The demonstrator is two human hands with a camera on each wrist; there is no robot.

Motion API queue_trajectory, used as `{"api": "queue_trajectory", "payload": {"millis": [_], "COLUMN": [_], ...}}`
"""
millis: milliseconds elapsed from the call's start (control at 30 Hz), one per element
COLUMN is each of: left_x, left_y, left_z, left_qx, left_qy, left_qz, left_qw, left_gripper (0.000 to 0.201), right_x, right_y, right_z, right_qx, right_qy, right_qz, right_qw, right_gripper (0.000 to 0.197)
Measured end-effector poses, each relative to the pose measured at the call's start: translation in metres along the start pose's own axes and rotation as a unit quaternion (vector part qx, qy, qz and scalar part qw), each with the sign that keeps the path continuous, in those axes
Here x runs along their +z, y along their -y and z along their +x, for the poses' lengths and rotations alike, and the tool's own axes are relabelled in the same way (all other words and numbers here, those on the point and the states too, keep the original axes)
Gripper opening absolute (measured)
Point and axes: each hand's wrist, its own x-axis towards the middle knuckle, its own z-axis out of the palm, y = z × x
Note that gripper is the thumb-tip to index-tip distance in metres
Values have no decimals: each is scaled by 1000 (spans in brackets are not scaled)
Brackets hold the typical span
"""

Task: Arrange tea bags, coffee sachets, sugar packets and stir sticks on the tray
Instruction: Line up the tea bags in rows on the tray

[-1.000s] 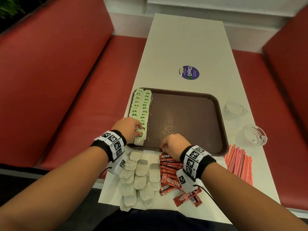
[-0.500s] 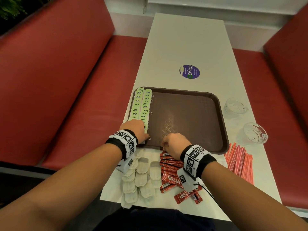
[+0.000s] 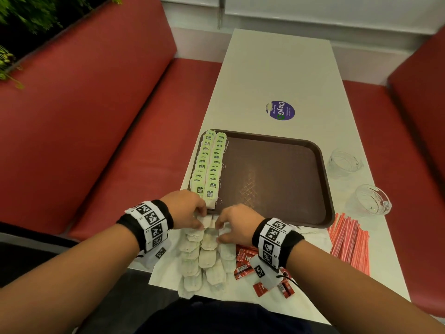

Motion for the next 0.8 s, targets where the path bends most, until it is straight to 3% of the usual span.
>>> {"api": "queue_trajectory", "payload": {"millis": [300, 467, 600, 800], "left_x": [23, 28, 29, 18], "left_y": [-4, -6, -3, -2], "left_z": [-4, -6, -7, -8], "left_qx": [-17, -30, -31, -8], "left_qy": [-43, -49, -66, -124], "left_qz": [48, 38, 14, -50], "left_qw": [998, 998, 997, 991], "left_gripper": [37, 34, 26, 20], "right_x": [15, 16, 18, 10], "right_y": [21, 25, 22, 8], "right_z": [10, 12, 14, 7], "right_qx": [-30, -20, -19, -7], "right_qy": [51, 58, 34, -43], "right_qz": [-66, -92, -99, 0], "right_qw": [996, 994, 994, 999], "right_gripper": [47, 37, 20, 19]}}
